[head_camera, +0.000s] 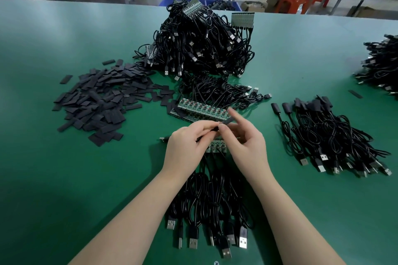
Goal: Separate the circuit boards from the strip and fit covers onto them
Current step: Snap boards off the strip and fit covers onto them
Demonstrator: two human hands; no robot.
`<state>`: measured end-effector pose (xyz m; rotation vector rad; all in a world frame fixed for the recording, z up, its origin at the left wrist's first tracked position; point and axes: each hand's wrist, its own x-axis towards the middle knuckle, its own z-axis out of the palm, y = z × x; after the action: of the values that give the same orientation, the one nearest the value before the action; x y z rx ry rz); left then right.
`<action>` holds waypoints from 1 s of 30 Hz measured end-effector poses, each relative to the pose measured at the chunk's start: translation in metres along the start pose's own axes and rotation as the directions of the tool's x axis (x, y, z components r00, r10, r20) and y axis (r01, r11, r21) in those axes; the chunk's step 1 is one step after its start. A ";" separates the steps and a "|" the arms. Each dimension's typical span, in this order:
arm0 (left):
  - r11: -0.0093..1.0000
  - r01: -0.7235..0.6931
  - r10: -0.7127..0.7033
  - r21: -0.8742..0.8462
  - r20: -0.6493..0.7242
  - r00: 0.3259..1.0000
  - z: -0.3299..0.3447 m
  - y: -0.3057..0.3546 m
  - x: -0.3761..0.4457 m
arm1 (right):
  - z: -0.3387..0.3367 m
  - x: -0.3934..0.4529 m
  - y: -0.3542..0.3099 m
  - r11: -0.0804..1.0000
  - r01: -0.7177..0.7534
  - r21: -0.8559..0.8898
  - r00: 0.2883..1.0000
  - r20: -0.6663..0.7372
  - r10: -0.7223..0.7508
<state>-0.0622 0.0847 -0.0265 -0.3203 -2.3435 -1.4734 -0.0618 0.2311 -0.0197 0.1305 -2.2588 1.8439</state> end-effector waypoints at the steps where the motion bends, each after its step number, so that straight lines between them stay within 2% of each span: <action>1: 1.000 -0.002 0.002 0.018 0.006 1.000 -0.001 0.000 0.000 | 0.001 0.000 -0.001 0.999 0.020 -0.029 0.999 0.030 -0.020; 4: 0.999 0.004 -0.004 0.033 0.015 1.000 -0.002 -0.002 0.000 | 0.004 -0.003 0.000 0.993 0.078 -0.087 0.995 0.066 -0.072; 10: 0.997 -0.010 0.011 0.073 -0.009 1.000 -0.001 -0.003 0.003 | 0.001 0.000 -0.002 1.000 0.024 0.008 0.999 -0.041 -0.024; 12: 0.997 0.016 -0.015 0.074 -0.017 1.000 -0.001 -0.004 0.003 | 0.002 -0.001 -0.002 1.000 0.023 -0.007 0.999 -0.027 -0.024; 16: 0.995 -0.044 0.048 0.094 -0.042 0.998 0.000 -0.001 0.004 | 0.006 -0.001 -0.004 0.999 -0.007 -0.054 1.000 -0.001 0.007; 18: 0.995 -0.034 0.037 0.091 -0.036 0.999 0.000 -0.001 0.004 | 0.000 0.003 -0.011 0.997 -0.040 0.059 0.995 -0.085 0.045; 20: 0.997 0.040 -0.039 0.059 -0.014 0.999 -0.001 -0.003 0.004 | -0.017 0.010 -0.023 0.966 -0.047 0.255 0.975 -0.201 0.100; 21: 0.996 0.068 -0.068 0.049 -0.005 0.998 -0.001 -0.005 0.004 | -0.031 0.015 -0.029 0.952 -0.006 0.307 0.959 -0.266 0.092; 22: 0.996 0.080 -0.080 0.051 -0.001 0.997 -0.001 -0.006 0.005 | -0.047 0.020 -0.034 0.958 0.049 0.283 0.939 -0.340 0.052; 24: 0.994 0.079 -0.080 0.078 0.005 0.997 0.000 -0.008 0.006 | -0.082 0.031 -0.042 0.996 0.089 0.014 0.872 -0.484 -0.071; 25: 0.993 0.075 -0.076 0.093 0.008 0.997 0.000 -0.009 0.006 | -0.098 0.037 -0.044 0.982 0.039 -0.182 0.837 -0.531 -0.132; 26: 0.992 0.069 -0.070 0.106 0.013 0.997 0.001 -0.008 0.006 | -0.112 0.043 -0.043 0.923 -0.053 -0.382 0.819 -0.545 -0.179; 28: 0.990 0.052 -0.058 0.129 0.046 0.997 0.001 -0.006 0.007 | -0.134 0.055 -0.034 0.665 -0.297 -0.685 0.843 -0.516 -0.155; 30: 0.986 0.028 -0.042 0.165 0.084 0.996 0.001 -0.004 0.008 | -0.139 0.060 -0.026 0.346 -0.428 -0.835 0.893 -0.450 0.019</action>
<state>-0.0707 0.0837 -0.0268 -0.3072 -2.5327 -1.2956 -0.0983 0.3653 0.0446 -0.7095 -2.6989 0.2813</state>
